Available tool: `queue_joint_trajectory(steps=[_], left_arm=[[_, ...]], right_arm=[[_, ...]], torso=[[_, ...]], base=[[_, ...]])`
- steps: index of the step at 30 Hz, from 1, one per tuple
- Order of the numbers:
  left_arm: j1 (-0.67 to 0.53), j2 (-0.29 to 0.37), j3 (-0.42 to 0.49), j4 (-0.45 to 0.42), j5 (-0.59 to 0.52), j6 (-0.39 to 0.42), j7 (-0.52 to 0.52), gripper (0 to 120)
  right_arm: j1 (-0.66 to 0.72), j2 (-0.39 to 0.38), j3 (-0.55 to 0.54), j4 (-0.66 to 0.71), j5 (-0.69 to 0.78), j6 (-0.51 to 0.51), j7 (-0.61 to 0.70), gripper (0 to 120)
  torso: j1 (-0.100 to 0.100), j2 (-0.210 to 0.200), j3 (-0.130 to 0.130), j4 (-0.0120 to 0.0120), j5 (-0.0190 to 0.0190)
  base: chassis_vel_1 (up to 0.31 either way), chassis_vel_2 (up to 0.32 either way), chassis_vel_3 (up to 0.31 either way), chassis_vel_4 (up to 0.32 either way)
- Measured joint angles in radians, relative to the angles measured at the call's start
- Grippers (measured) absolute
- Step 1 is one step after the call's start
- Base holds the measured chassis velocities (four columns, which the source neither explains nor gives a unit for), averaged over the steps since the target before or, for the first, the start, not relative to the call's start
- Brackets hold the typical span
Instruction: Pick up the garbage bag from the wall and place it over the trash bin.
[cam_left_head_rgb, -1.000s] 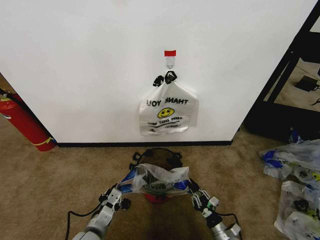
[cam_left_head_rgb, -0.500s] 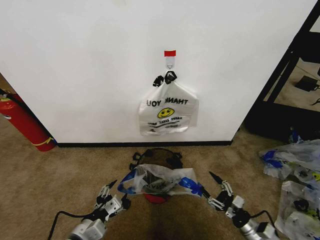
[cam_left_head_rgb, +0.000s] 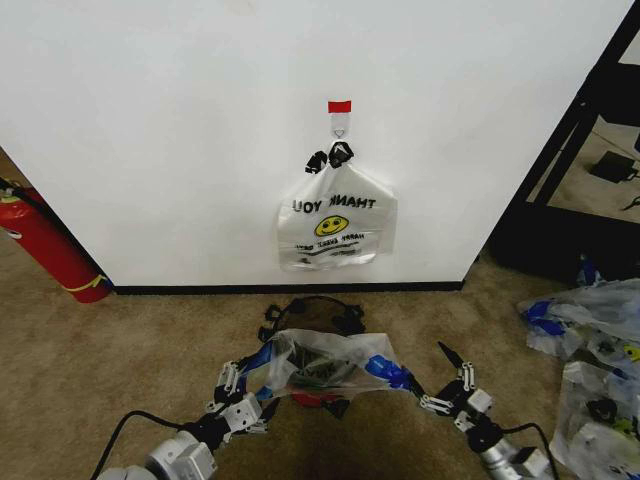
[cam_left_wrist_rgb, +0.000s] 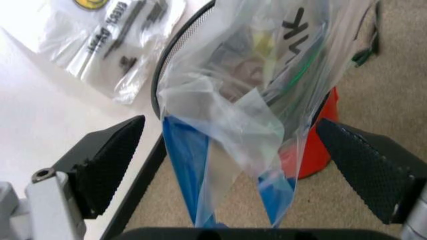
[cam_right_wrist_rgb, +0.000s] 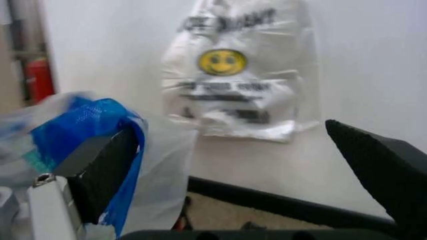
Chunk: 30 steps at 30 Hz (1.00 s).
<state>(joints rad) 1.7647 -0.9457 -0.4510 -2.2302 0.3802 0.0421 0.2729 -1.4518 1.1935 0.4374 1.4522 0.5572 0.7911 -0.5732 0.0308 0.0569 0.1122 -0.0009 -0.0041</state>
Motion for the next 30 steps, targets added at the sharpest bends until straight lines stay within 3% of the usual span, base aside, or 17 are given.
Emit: queue_joint_trajectory(steps=[4, 8, 14, 18, 20, 21, 25, 27, 30], left_arm=[[0.005, -0.011, 0.0, 0.004, 0.006, -0.014, -0.006, 100], [0.009, -0.013, -0.004, 0.009, 0.007, -0.018, -0.018, 100], [0.014, -0.02, -0.008, 0.018, 0.008, -0.029, -0.033, 100], [0.016, -0.024, -0.008, 0.017, 0.013, -0.032, -0.033, 100], [0.013, -0.024, -0.007, 0.014, 0.014, -0.032, -0.031, 100], [0.013, -0.024, -0.007, 0.014, 0.014, -0.032, -0.031, 100], [0.008, -0.03, -0.001, 0.012, 0.02, -0.031, -0.022, 100], [0.007, -0.037, 0.001, 0.011, 0.022, -0.03, -0.019, 100], [0.007, -0.042, 0.001, 0.011, 0.02, -0.03, -0.019, 100]], right_arm=[[0.047, 0.042, -0.07, -0.049, -0.048, -0.034, 0.16, 100], [0.041, 0.035, -0.098, -0.04, -0.061, -0.119, 0.221, 100], [0.005, -0.018, -0.068, 0.006, -0.095, -0.21, 0.185, 100], [0.0, -0.048, 0.0, 0.012, -0.108, -0.218, 0.014, 100], [0.022, -0.064, 0.042, -0.041, -0.097, -0.203, -0.158, 100], [0.022, -0.064, 0.042, -0.041, -0.097, -0.203, -0.158, 100], [0.085, -0.08, 0.091, -0.161, -0.075, -0.163, -0.424, 100], [0.12, -0.081, 0.111, -0.209, -0.093, -0.132, -0.512, 100], [0.138, -0.08, 0.115, -0.227, -0.109, -0.11, -0.537, 100]], torso=[[0.0, 0.0, 0.0, 0.0001, 0.0001], [0.0, 0.0, 0.0, 0.0, 0.0001], [0.0, 0.0, 0.0, -0.0003, 0.0001], [0.0, 0.0, 0.0, -0.0002, 0.0], [0.0, 0.0, 0.0, -0.0002, 0.0001], [0.0, 0.0, 0.0, -0.0002, 0.0001], [0.0, 0.0, 0.0, -0.0002, 0.0002], [0.0, 0.0, 0.0, 0.0, 0.0002], [0.0, 0.0, 0.0, 0.0001, 0.0003]], base=[[0.0, 0.0, 0.0, 0.0], [0.0, 0.0, 0.0, 0.0], [0.0, 0.0, 0.0, 0.0], [0.0, 0.0, 0.0, 0.0], [0.0, 0.0, 0.0, 0.0], [0.0, 0.0, 0.0, 0.0], [0.0, 0.0, 0.0, 0.0], [0.0, 0.0, 0.0, 0.0], [0.0, 0.0, 0.0, 0.0]])
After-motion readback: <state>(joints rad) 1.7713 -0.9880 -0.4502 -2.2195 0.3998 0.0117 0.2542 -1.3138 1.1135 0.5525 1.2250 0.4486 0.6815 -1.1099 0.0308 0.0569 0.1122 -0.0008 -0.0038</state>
